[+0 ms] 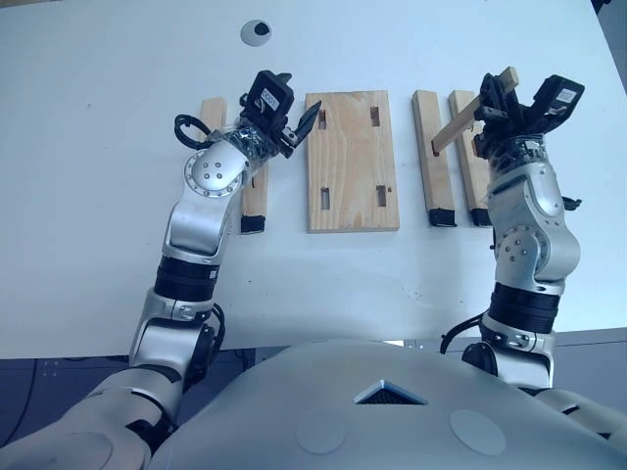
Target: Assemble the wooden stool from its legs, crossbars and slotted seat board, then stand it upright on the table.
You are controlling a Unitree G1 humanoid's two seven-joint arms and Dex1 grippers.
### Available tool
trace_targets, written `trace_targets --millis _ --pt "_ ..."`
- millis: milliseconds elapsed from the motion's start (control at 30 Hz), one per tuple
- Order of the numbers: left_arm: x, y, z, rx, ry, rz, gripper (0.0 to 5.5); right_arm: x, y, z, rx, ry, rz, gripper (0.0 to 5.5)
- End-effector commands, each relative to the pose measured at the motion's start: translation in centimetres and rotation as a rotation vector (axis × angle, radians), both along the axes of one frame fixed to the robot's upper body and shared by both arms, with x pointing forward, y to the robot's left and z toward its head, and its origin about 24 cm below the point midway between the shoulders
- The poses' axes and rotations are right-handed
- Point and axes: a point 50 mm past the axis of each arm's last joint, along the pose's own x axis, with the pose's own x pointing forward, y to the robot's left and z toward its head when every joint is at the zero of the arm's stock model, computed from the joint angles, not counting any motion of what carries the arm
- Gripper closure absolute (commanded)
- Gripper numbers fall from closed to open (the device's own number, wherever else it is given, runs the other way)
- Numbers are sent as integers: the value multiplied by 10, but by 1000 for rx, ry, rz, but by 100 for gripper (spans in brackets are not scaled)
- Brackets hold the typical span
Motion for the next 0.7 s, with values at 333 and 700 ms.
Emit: trace_targets --millis 333,700 --pt "-2 -1 -3 10 -8 33 257 -15 -3 -36 -31 223 2 510" --pt "0 2 -3 13 -15 46 257 -6 -15 -19 73 182 -52 510"
